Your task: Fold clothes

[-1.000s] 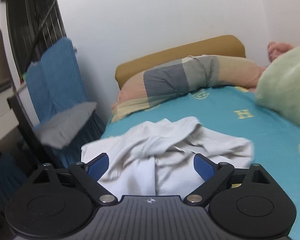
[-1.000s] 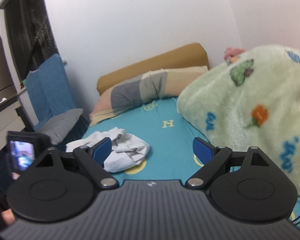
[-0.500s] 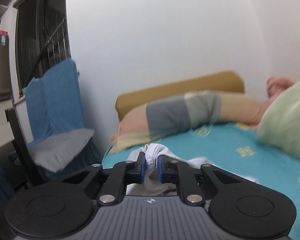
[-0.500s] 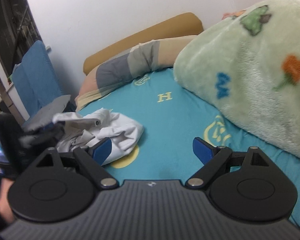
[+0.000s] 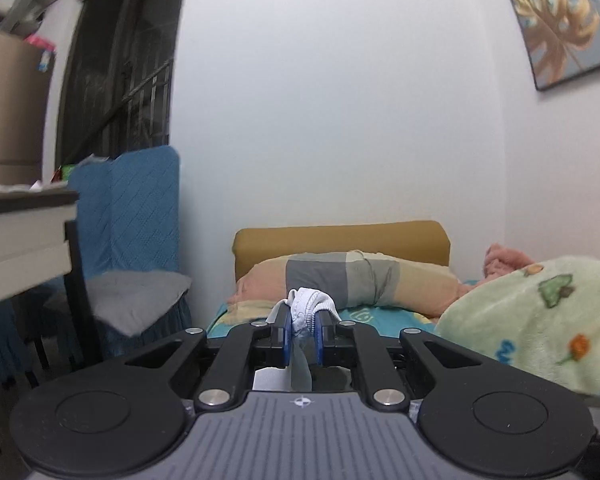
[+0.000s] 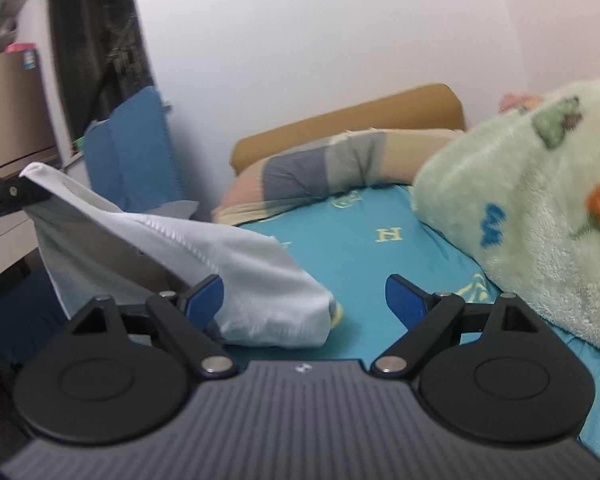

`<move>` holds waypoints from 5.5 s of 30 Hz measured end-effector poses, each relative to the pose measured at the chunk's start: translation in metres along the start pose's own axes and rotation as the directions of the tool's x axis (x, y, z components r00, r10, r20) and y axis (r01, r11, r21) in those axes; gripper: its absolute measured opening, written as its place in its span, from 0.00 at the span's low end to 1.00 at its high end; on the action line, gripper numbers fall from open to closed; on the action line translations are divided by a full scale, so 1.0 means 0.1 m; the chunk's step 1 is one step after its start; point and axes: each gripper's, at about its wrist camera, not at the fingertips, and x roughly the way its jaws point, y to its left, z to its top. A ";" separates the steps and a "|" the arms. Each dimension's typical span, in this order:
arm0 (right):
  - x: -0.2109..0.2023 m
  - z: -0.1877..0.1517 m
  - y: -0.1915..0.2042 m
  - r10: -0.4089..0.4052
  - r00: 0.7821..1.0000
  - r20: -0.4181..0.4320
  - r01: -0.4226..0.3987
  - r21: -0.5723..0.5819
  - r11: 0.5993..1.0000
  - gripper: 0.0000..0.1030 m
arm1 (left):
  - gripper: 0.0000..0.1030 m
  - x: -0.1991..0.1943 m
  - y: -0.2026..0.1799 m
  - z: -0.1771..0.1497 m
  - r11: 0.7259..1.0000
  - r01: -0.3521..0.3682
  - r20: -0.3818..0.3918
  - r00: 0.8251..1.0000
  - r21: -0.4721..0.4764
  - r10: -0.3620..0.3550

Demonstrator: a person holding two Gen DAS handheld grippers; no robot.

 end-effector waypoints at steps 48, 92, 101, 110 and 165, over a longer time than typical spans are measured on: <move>-0.53 0.73 0.03 -0.303 0.939 0.163 0.314 -0.053 0.948 0.87 | 0.12 -0.39 0.80 -0.10 0.912 0.089 -0.032 0.993 -0.401 -0.111; -0.47 0.40 0.00 -0.384 0.922 0.060 0.387 -0.213 0.897 0.87 | 0.59 -0.32 0.89 -0.04 0.926 -0.177 -0.195 0.974 -0.335 0.116; -1.68 1.80 0.68 -0.222 0.896 0.384 0.314 -0.196 0.929 0.87 | 0.59 -1.17 1.08 1.77 0.927 -0.064 0.213 0.965 -0.370 0.152; -3.02 3.15 1.28 -0.065 0.814 0.578 0.212 -0.191 0.958 0.87 | 0.65 -2.08 1.13 3.45 0.957 0.002 0.436 0.890 -0.291 0.131; 4.73 1.01 -0.55 -0.098 0.821 -0.562 -0.049 -0.241 0.969 0.87 | 0.98 6.04 1.39 -0.66 1.000 -0.008 -0.693 0.721 -0.010 -0.001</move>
